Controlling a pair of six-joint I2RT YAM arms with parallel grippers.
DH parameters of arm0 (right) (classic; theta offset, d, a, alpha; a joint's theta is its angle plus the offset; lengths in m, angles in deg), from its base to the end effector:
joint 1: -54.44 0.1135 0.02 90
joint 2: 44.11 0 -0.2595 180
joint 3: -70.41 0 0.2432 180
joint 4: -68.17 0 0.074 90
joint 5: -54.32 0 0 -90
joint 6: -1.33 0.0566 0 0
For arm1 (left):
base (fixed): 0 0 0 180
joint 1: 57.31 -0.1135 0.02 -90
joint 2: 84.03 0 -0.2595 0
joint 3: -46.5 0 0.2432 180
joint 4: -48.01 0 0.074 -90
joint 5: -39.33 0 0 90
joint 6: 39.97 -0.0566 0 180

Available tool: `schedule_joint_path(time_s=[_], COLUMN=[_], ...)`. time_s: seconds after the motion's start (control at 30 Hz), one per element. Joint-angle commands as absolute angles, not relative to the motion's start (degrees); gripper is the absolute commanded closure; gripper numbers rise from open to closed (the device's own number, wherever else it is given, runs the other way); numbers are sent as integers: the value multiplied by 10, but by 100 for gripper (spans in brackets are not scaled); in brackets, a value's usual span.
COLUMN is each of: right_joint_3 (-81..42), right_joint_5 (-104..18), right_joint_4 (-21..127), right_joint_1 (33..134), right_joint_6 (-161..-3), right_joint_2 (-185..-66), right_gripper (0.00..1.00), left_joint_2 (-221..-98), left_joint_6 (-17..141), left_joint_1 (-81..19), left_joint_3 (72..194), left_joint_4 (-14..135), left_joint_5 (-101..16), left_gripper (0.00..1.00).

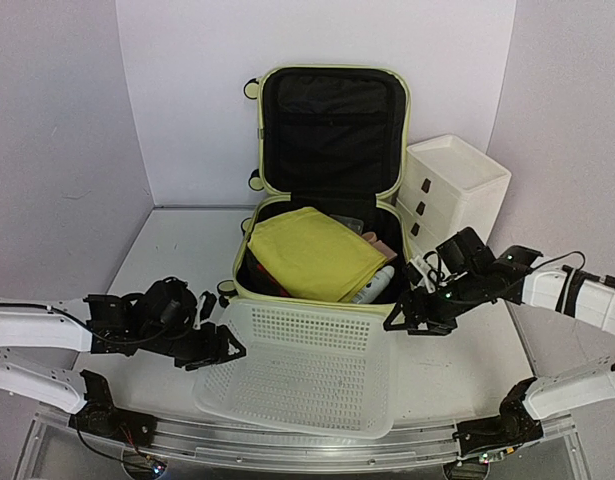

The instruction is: Open, take out, and arrange the luggage

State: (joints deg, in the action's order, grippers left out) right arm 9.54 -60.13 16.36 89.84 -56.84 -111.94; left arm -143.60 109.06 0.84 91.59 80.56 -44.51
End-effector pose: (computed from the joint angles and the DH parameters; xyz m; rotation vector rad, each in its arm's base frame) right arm 0.1727 0.1515 0.2170 -0.2542 2.7659 0.9292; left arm 0.1072 -0.1840 0.1811 0.0361 2.6729 -0.9727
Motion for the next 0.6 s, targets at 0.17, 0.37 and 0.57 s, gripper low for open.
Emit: schedule_joint_path(time_s=[0.17,0.37,0.57], right_joint_3=[124,107,79], right_joint_5=[-564,-515,-456], right_joint_4=[161,150,150], right_joint_1=[925,925,924], right_joint_6=[-539,-561,-570], right_joint_2=[-1104,-1129,-1154], right_gripper=[51,80,92], left_joint_2=[-1516,-1521,-1523], left_joint_6=[1123,1125,1130], left_joint_1=[87,98,98], left_joint_3=[990,993,990], left_joint_4=[773,770,771], left_joint_5=[-545,-564,-601], left_gripper=[35,39,72])
